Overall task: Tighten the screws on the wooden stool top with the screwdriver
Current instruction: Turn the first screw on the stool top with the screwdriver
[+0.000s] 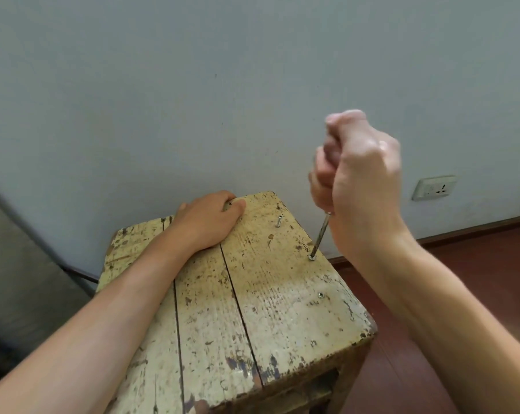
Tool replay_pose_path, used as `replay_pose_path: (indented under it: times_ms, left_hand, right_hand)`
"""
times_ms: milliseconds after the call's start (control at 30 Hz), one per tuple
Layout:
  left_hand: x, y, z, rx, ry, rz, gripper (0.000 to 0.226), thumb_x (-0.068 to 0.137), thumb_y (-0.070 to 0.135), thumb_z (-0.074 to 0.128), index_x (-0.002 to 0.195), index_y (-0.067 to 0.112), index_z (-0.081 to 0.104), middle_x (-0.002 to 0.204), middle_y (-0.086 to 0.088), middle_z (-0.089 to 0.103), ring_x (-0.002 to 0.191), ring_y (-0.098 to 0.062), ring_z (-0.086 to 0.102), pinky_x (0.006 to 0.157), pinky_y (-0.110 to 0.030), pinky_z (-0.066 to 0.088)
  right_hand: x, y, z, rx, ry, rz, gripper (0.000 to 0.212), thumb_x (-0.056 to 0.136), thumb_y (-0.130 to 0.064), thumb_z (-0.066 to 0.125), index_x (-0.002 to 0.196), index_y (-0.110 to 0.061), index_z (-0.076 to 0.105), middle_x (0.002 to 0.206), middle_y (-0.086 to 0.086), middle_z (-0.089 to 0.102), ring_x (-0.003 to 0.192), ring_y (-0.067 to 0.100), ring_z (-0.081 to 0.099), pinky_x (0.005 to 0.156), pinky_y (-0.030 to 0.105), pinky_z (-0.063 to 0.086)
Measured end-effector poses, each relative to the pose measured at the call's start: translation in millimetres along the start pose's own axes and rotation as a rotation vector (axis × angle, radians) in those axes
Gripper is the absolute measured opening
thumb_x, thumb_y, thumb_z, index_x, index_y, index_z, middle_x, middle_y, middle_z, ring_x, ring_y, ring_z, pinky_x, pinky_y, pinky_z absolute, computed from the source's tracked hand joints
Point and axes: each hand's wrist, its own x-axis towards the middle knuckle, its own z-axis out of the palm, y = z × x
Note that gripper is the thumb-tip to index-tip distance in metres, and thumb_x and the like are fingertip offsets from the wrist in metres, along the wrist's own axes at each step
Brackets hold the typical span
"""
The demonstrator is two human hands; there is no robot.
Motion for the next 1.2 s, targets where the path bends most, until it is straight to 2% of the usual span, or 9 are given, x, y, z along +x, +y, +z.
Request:
replay_pose_path:
  times_ms: [67,133,300,500,667,800,1000,1100,1200]
  left_hand:
    - [-0.7,0.3,-0.6,-0.002,-0.004,-0.004,0.048,0.103,0.057,0.031,0.132,0.030,0.057,0.131,0.005,0.063,0.124,-0.023,0.055,0.111,-0.050,0.035]
    - [-1.1,0.9,-0.9,0.001,-0.007,-0.003,0.049,0.104,0.056,0.031,0.134,0.028,0.057,0.133,0.005,0.062,0.124,-0.024,0.055,0.110,-0.050,0.036]
    - [-1.4,2.1,-0.9,0.001,0.001,0.000,0.048,0.104,0.056,0.031,0.132,0.028,0.057,0.130,0.005,0.063,0.121,-0.023,0.056,0.110,-0.051,0.036]
    - [-0.3,1.7,-0.3,-0.001,-0.006,-0.005,0.047,0.103,0.057,0.031,0.132,0.030,0.057,0.129,0.005,0.063,0.122,-0.023,0.056,0.110,-0.049,0.036]
    - [-0.5,1.5,-0.1,-0.003,-0.005,-0.014,0.047,0.103,0.058,0.032,0.131,0.031,0.057,0.129,0.006,0.064,0.122,-0.023,0.056,0.109,-0.048,0.038]
    - [-1.4,2.8,-1.0,0.002,-0.002,-0.014,0.047,0.103,0.058,0.032,0.133,0.031,0.057,0.131,0.006,0.063,0.122,-0.023,0.055,0.109,-0.048,0.037]
    - [-3.4,3.7,-2.3,-0.001,-0.011,-0.010,0.048,0.104,0.057,0.031,0.134,0.029,0.056,0.133,0.005,0.061,0.125,-0.023,0.054,0.111,-0.047,0.035]
    - [-3.4,4.6,-2.7,0.001,-0.013,-0.009,0.048,0.104,0.056,0.031,0.135,0.029,0.056,0.134,0.005,0.061,0.125,-0.023,0.054,0.111,-0.048,0.035]
    - [-3.0,4.9,-3.0,-0.002,-0.012,-0.009,0.047,0.104,0.056,0.031,0.133,0.029,0.057,0.131,0.006,0.062,0.124,-0.023,0.055,0.111,-0.049,0.035]
  right_hand:
    - [-7.4,2.4,2.3,0.035,0.195,-0.054,0.050,0.105,-0.017,0.046,0.058,-0.027,0.030,0.048,-0.009,0.026,0.042,0.013,0.020,0.043,0.022,0.019]
    - [-7.2,-0.6,0.3,0.060,0.196,-0.029,0.047,0.106,-0.024,0.046,0.060,-0.025,0.035,0.048,-0.010,0.029,0.041,0.012,0.022,0.042,0.021,0.021]
    - [16.4,-8.5,-16.1,0.014,-0.290,0.184,0.017,0.089,-0.028,0.049,0.077,-0.018,0.056,0.061,-0.001,0.044,0.049,0.015,0.036,0.044,0.023,0.028]
    - [41.7,-12.3,-32.8,0.187,-0.638,0.298,0.026,0.086,-0.013,0.044,0.087,-0.016,0.070,0.084,0.009,0.068,0.075,0.023,0.064,0.070,0.029,0.050]
    - [35.1,-12.3,-25.7,0.172,-0.835,0.355,0.041,0.089,-0.027,0.045,0.051,-0.019,0.060,0.044,0.002,0.055,0.034,0.015,0.047,0.042,0.018,0.039]
    - [27.0,-10.5,-15.6,0.111,-0.593,0.312,0.051,0.101,-0.020,0.036,0.050,-0.024,0.028,0.039,-0.007,0.026,0.033,0.009,0.019,0.038,0.015,0.017]
    - [2.1,1.3,3.4,0.011,0.162,0.007,0.049,0.106,-0.018,0.040,0.060,-0.025,0.026,0.049,-0.006,0.023,0.042,0.015,0.017,0.043,0.020,0.018]
    - [-1.5,-1.3,-1.2,0.041,0.139,0.014,0.047,0.104,-0.027,0.044,0.058,-0.026,0.035,0.049,-0.007,0.027,0.042,0.014,0.020,0.042,0.020,0.020]
    - [4.6,-3.9,-9.0,-0.046,-0.186,0.056,0.027,0.088,-0.029,0.049,0.062,-0.025,0.051,0.055,-0.004,0.038,0.050,0.017,0.031,0.051,0.029,0.028]
